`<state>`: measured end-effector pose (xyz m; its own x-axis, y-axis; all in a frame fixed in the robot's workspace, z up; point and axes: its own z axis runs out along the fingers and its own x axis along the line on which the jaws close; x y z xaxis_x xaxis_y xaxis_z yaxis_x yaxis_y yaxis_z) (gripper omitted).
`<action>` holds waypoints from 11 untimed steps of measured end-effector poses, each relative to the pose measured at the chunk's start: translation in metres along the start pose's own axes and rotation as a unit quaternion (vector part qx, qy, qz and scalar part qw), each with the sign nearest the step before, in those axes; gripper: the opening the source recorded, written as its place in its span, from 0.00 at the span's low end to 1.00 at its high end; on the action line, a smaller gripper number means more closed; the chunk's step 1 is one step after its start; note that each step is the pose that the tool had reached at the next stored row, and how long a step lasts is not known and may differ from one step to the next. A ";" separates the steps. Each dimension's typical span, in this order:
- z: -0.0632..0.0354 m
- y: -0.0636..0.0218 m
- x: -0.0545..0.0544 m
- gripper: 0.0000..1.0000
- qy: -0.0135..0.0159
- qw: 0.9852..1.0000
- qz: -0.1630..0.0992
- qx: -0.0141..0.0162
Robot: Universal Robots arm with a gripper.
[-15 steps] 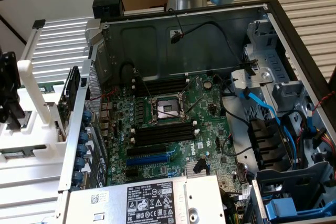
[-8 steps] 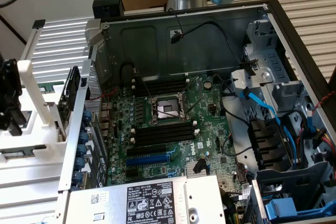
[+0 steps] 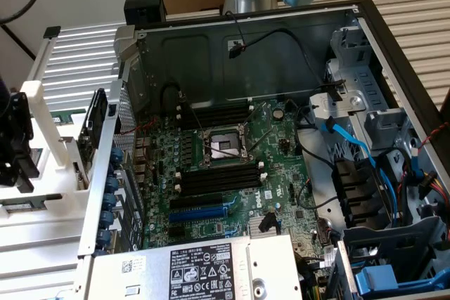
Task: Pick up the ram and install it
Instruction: 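Pick up the ram and move it above insertion slot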
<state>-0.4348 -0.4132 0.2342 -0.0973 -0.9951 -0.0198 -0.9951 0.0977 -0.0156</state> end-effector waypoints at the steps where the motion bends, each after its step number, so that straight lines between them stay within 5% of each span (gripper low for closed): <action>1: 0.0014 0.0001 0.001 0.30 -0.001 1.000 0.000 0.000; 7: 0.0083 0.0034 0.003 0.30 -0.010 1.000 -0.012 -0.001; 11: 0.0119 0.0054 0.003 0.30 -0.012 1.000 -0.020 -0.002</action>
<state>-0.4403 -0.4158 0.2222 -0.0565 -0.9975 -0.0424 -0.9983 0.0571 -0.0136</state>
